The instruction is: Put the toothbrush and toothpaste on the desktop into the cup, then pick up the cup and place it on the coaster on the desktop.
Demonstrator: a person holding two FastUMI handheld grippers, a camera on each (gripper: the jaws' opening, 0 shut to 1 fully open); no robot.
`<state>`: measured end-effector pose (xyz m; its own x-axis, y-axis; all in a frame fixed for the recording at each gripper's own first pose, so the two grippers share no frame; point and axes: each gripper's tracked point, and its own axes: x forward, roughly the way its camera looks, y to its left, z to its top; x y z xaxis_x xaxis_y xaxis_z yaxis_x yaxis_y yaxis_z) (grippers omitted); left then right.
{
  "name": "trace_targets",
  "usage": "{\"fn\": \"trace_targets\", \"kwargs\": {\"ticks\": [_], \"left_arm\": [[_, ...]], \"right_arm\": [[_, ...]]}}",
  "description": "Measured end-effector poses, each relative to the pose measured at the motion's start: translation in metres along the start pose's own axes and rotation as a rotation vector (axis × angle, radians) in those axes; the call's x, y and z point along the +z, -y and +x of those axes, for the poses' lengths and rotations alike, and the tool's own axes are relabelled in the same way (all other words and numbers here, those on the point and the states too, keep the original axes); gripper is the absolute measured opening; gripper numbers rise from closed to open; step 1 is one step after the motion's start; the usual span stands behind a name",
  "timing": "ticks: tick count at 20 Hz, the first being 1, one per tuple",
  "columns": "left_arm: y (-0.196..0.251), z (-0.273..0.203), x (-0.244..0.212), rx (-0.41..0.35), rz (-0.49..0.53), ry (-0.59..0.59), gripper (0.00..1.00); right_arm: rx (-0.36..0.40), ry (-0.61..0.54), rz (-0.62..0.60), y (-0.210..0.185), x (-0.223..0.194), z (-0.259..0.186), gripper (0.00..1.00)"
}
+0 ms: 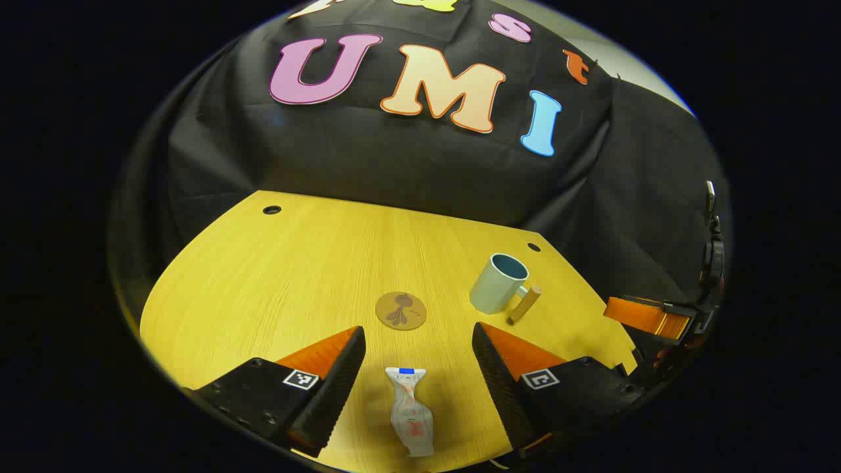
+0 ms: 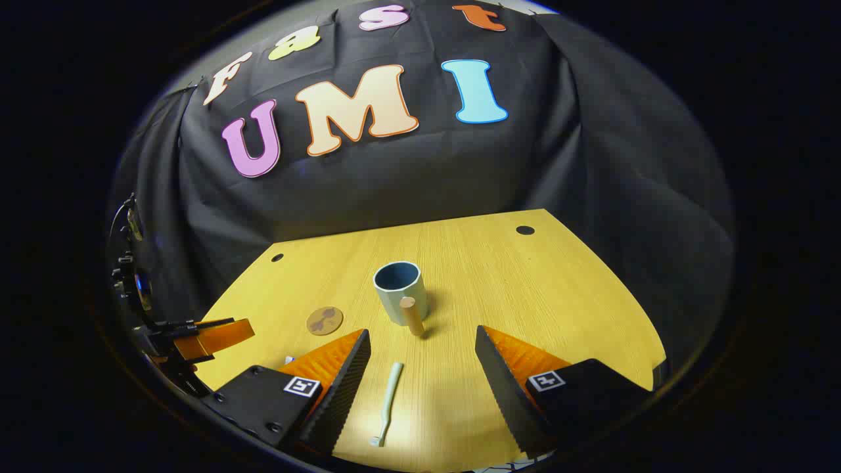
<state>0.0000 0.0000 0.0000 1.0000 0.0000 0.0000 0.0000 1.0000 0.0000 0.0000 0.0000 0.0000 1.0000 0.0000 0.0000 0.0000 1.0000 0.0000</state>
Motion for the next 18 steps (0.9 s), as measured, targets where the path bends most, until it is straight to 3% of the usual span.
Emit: {"fn": "trace_targets", "kwargs": {"ticks": [1, 3, 8, 17, 18], "left_arm": [[0.001, 0.0, -0.001, 0.001, -0.006, -0.001, 0.96], [0.002, 0.0, -0.004, 0.009, -0.007, -0.004, 0.95], [0.003, -0.003, -0.011, 0.011, -0.004, -0.014, 0.95], [-0.014, -0.017, -0.021, 0.035, 0.02, -0.026, 0.95], [-0.016, -0.021, -0.022, 0.04, 0.024, -0.028, 0.95]], "right_arm": [[-0.001, -0.002, -0.001, 0.001, -0.001, -0.001, 0.94], [-0.002, -0.01, -0.003, 0.003, -0.005, -0.002, 0.99], [-0.008, -0.03, -0.001, 0.004, -0.012, -0.002, 0.95], [-0.01, -0.08, -0.013, -0.003, -0.023, 0.005, 0.99], [-0.009, -0.089, -0.024, -0.003, -0.024, 0.007, 0.95]]}}
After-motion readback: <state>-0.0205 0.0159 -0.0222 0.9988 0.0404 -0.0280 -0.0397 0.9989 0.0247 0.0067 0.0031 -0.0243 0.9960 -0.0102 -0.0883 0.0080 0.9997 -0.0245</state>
